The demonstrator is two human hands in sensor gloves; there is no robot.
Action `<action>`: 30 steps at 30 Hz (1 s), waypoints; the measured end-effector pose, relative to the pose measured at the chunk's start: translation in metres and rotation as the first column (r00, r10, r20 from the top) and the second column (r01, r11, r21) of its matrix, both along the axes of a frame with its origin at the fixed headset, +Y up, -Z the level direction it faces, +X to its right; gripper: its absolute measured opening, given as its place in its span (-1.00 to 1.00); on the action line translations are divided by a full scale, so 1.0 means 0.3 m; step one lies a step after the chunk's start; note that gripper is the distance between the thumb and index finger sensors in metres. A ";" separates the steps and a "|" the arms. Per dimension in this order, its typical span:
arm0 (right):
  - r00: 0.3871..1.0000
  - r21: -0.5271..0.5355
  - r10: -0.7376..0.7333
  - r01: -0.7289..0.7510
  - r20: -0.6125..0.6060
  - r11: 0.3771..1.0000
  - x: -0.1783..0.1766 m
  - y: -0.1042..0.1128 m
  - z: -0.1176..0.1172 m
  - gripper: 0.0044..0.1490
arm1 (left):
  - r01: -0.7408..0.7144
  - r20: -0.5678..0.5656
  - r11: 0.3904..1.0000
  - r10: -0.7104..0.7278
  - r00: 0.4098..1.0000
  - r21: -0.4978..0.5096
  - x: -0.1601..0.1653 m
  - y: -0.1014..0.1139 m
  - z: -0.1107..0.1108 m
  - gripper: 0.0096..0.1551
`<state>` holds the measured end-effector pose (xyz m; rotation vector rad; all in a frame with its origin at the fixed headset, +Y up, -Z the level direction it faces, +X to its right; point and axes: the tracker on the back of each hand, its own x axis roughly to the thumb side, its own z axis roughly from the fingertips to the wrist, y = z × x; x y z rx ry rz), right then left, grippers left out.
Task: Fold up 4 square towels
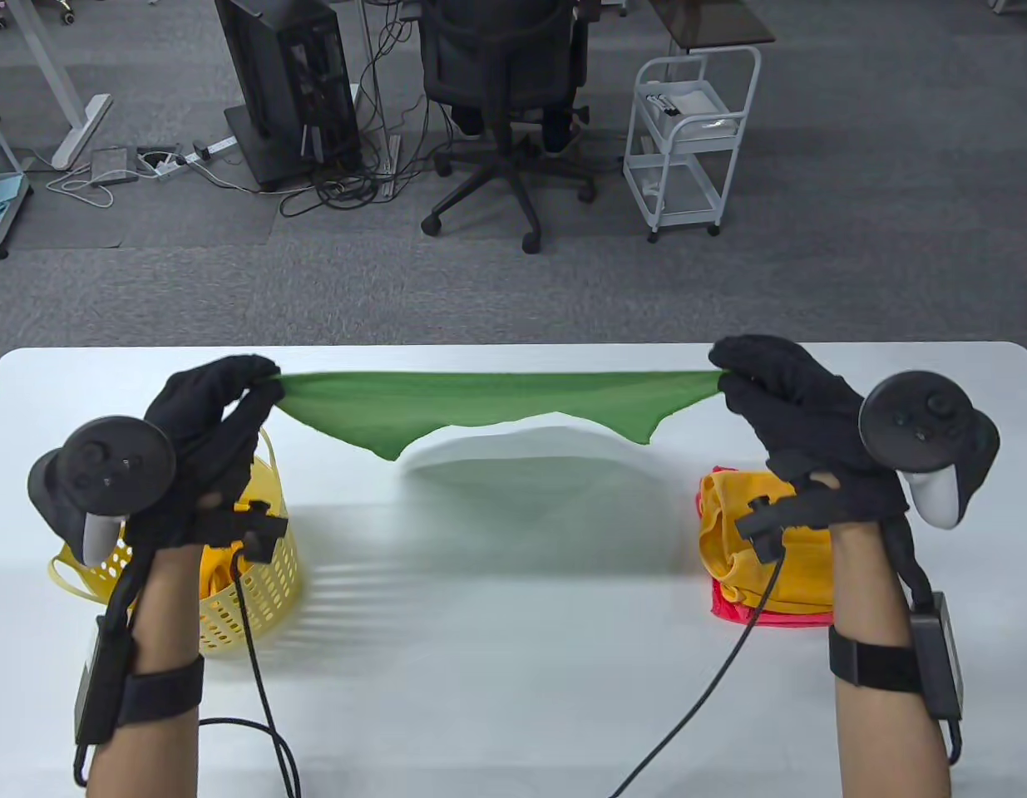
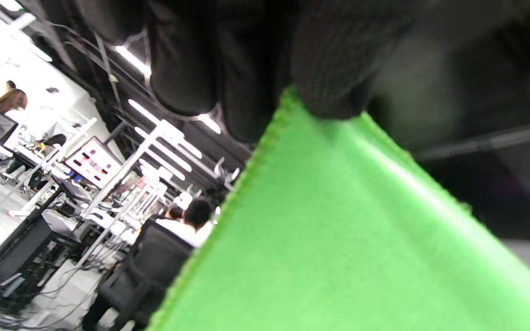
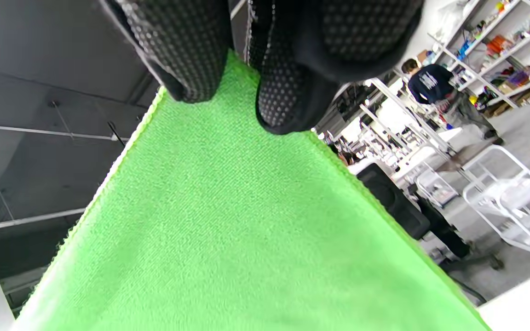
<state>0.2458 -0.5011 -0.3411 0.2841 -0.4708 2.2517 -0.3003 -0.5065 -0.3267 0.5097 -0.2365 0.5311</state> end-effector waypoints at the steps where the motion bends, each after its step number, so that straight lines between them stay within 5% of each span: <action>1: 1.000 -0.017 0.014 -0.014 -0.007 1.000 0.011 -0.029 0.018 -0.54 | 0.033 0.002 0.999 -0.033 0.999 -0.014 0.008 -0.014 0.018 -0.67; 6: 0.995 -0.140 0.097 -0.093 0.022 0.986 0.054 -0.171 0.077 -0.53 | 0.196 0.015 0.978 -0.196 0.981 -0.069 0.075 -0.099 0.094 -0.66; 13: 0.985 -0.309 0.173 -0.161 0.011 0.937 0.059 -0.357 0.060 -0.54 | 0.393 0.038 0.898 -0.394 0.918 -0.200 0.175 -0.254 0.083 -0.66; 19: 0.950 -0.466 0.308 -0.293 -0.044 0.835 0.030 -0.533 0.000 -0.50 | 0.585 0.070 0.743 -0.598 0.798 -0.326 0.246 -0.392 0.034 -0.66; 20: 0.942 -0.480 0.335 -0.303 -0.020 0.823 0.029 -0.552 -0.011 -0.37 | 0.630 0.100 0.697 -0.640 0.762 -0.344 0.262 -0.415 0.022 -0.66; 30: 0.889 -0.556 0.458 -0.387 -0.012 0.736 -0.032 -0.593 -0.116 -0.48 | 0.792 0.129 0.465 -0.826 0.549 -0.396 0.366 -0.491 -0.088 -0.66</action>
